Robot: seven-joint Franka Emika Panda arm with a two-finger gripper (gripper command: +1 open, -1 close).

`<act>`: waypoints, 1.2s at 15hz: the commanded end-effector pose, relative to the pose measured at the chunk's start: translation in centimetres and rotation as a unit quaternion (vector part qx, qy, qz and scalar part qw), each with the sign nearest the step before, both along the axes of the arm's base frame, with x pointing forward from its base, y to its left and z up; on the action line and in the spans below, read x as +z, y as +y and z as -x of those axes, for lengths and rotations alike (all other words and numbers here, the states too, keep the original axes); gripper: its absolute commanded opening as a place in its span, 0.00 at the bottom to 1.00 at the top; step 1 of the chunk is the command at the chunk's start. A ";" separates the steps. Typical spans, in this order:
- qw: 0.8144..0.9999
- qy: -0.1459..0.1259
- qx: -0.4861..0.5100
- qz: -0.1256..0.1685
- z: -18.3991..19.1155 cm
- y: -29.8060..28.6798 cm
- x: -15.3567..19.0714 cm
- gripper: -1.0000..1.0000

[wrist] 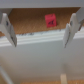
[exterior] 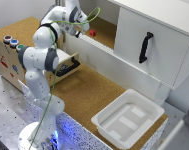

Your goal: Toggle the blue light switch to turn on the blue light

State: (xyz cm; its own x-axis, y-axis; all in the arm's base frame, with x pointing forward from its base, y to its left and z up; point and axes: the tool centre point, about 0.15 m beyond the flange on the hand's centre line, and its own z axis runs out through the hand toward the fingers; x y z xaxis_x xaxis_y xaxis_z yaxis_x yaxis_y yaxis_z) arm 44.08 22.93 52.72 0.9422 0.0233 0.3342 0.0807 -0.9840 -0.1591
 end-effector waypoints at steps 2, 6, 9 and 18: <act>0.977 0.116 0.158 -0.089 8.7 0.9 -1.6 1.00; 0.948 0.127 0.286 -0.054 13.2 5.8 -0.1 1.00; 0.921 0.114 0.372 -0.002 17.1 10.4 2.8 1.00; 0.853 0.127 0.492 0.118 26.5 28.8 4.9 1.00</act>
